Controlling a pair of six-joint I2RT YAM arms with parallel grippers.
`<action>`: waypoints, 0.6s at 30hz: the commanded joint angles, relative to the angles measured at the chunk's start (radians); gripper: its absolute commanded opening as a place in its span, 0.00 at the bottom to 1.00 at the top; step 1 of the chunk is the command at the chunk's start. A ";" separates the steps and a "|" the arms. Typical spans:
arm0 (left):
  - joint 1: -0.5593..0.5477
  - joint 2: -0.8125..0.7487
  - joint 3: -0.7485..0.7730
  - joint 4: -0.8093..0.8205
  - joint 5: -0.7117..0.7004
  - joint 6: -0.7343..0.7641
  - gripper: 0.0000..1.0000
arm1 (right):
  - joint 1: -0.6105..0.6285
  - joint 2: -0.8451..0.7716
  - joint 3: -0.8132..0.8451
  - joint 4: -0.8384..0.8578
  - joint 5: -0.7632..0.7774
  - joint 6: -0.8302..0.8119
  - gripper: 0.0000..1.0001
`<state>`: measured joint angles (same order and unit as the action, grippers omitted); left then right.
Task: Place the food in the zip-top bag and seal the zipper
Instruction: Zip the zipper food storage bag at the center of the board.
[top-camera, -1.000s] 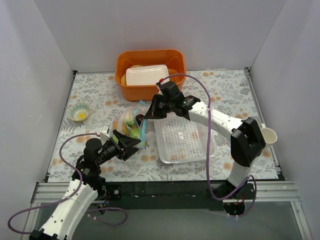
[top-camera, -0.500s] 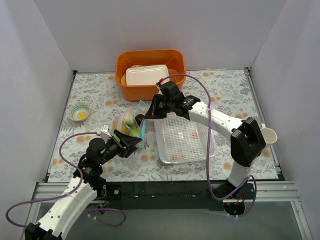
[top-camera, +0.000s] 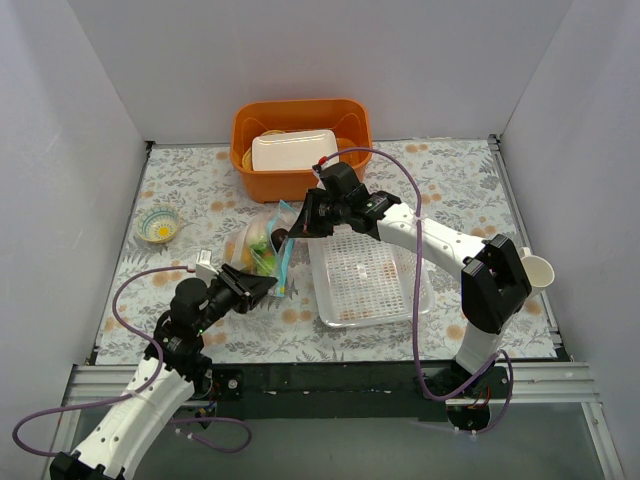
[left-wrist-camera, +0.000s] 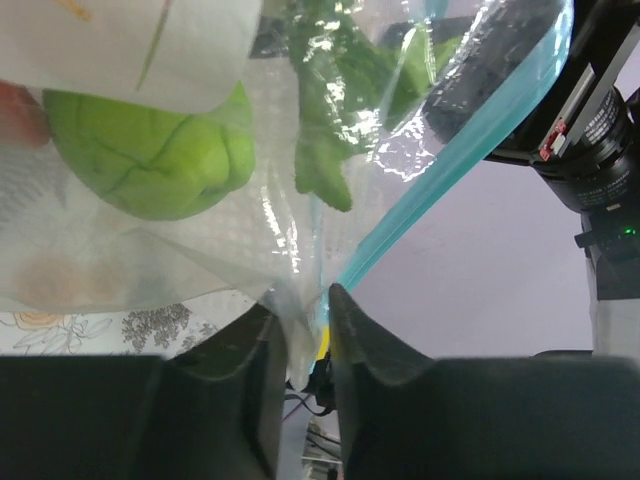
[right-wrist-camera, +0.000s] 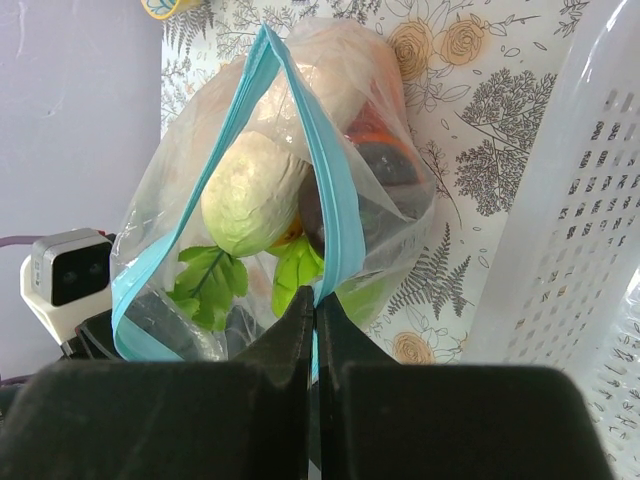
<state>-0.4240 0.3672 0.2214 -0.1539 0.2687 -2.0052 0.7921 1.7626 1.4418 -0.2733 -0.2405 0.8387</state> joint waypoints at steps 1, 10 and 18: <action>-0.004 -0.013 0.003 -0.015 -0.020 -0.178 0.15 | -0.004 -0.029 -0.003 0.032 0.006 0.000 0.01; -0.004 -0.001 0.006 -0.013 -0.017 -0.175 0.00 | 0.004 -0.040 0.054 -0.088 0.076 -0.087 0.20; -0.004 0.001 0.022 0.005 -0.005 -0.159 0.00 | 0.028 -0.334 -0.159 -0.133 0.192 -0.139 0.55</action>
<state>-0.4248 0.3676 0.2214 -0.1722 0.2611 -2.0048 0.8082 1.6260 1.3956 -0.4240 -0.0757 0.7265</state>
